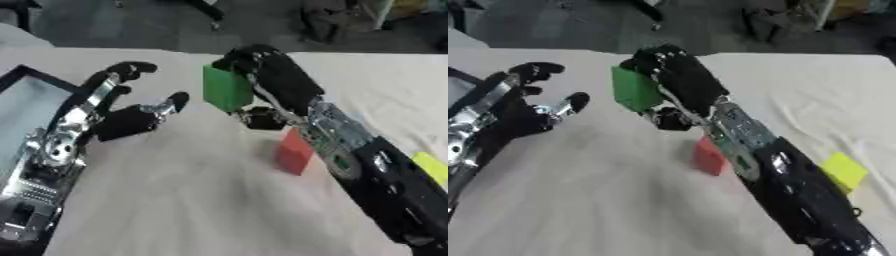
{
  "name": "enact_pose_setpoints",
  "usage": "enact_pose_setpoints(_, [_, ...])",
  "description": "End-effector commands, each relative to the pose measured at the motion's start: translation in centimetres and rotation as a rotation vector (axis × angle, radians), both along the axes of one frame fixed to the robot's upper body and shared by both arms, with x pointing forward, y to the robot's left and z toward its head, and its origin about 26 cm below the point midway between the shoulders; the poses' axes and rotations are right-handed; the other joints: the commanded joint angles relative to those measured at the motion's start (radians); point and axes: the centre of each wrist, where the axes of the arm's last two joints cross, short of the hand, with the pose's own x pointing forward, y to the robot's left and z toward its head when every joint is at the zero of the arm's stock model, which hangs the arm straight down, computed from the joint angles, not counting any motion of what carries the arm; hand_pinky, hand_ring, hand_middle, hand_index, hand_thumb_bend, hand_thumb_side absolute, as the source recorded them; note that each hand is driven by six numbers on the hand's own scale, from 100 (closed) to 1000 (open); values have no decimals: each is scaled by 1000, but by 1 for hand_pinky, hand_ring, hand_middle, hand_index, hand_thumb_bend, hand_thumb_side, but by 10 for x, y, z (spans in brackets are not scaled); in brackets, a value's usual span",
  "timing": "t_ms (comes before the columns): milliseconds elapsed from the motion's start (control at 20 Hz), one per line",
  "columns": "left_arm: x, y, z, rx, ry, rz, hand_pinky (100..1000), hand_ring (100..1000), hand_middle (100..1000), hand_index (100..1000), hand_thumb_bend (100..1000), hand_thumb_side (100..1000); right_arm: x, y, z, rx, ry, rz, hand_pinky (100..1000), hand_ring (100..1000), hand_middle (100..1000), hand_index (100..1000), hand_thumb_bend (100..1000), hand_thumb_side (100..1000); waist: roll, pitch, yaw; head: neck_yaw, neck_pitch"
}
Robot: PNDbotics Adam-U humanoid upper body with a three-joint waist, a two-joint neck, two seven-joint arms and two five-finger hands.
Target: Pick up the objects with one hand, pass them to the other hand, and then place them into the box on the other side of the table.
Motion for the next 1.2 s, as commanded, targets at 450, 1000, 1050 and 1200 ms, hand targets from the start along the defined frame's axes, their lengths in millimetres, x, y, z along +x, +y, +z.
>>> enact_pose_setpoints(450, [2,-17,4,36,125,-140,972,999,912,893,503,632,-7,27,8,-64,-74,93,720,635,526,661,132,100,15,-22,4,5,26])
enact_pose_setpoints(1000, [4,-22,2,35,195,-170,945,977,885,867,458,611,-12,39,7,-68,-64,142,683,628,521,658,126,100,12,-21,10,12,32])
enact_pose_setpoints(1050, [5,-23,2,38,197,-152,937,971,876,861,458,598,-12,39,7,-67,-62,150,673,626,520,657,125,100,12,-22,10,14,32])
enact_pose_setpoints(1200, [7,-27,1,44,193,-126,928,964,868,856,460,566,-13,40,7,-65,-52,172,679,624,518,656,123,100,12,-23,10,16,32])
